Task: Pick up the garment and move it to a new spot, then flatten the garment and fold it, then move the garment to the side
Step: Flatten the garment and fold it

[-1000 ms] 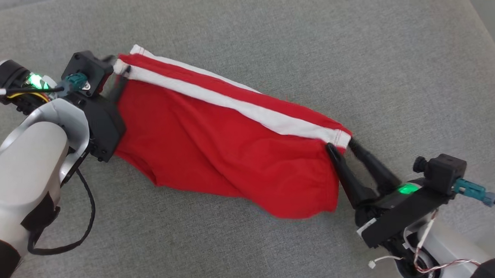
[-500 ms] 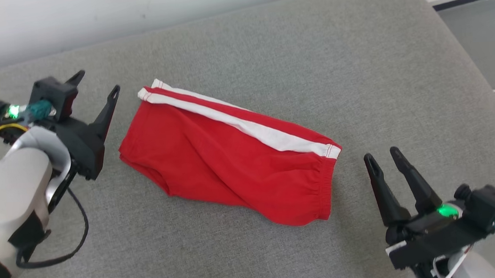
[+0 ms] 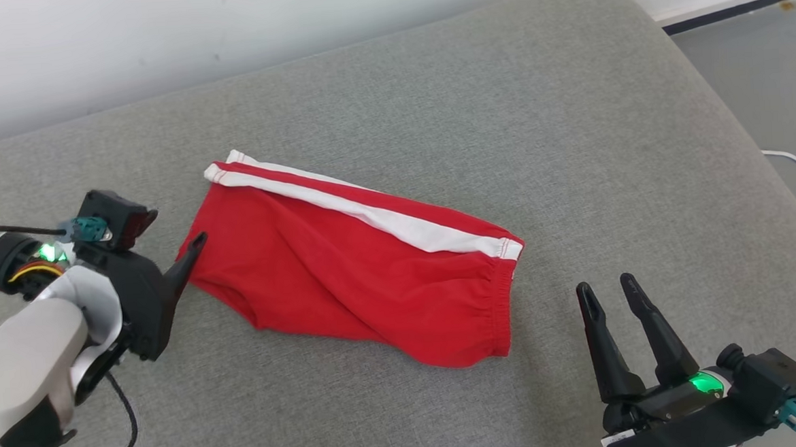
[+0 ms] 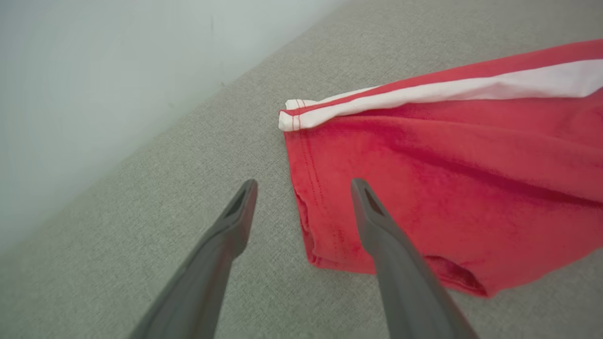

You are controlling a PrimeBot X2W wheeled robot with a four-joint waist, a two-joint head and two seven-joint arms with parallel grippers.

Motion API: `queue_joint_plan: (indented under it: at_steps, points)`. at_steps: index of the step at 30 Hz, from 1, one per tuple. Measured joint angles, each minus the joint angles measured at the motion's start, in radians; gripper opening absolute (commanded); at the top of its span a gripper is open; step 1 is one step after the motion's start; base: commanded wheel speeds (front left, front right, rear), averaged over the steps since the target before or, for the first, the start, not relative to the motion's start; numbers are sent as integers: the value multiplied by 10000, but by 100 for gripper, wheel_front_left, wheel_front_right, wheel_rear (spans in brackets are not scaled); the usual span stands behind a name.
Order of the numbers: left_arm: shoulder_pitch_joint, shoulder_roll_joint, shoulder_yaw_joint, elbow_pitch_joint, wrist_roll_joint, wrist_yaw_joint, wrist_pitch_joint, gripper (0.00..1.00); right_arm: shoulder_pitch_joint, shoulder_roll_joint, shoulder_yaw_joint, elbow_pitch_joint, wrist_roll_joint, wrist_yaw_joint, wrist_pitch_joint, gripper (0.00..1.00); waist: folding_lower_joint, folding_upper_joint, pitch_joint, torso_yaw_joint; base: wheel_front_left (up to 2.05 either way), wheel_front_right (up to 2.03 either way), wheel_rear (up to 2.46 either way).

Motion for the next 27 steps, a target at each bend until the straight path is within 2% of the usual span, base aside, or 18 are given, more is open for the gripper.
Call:
queue_joint_plan:
  at_steps: [4, 13, 20, 22, 27]
  points:
    - [-6, 303, -326, -328, -351, 2, 564, 100, -31, 82, 107, 35, -42, 0, 0, 100, 1, 0, 50, -168, 0, 0, 0]
    - [28, 453, -811, -362, -683, 0, 2153, 100, -264, 144, 305, 123, -36, 0, 0, 100, 1, 0, 243, -512, 0, 0, 0]
    - [-41, 343, -846, -36, -988, 2, 2592, 100, -339, 201, 424, 207, 21, 0, 0, 100, 2, 0, 444, -667, 0, 0, 0]
    - [-73, 303, -848, -10, -1037, 2, 2633, 1, -365, 211, 439, 221, 21, 0, 0, 100, 1, 0, 477, -677, 0, 0, 0]
    - [-127, 90, -903, 67, -1039, -2, 2608, 0, -435, 173, 476, 265, 21, 0, 2, 100, 2, 0, 424, -521, 0, 0, 0]
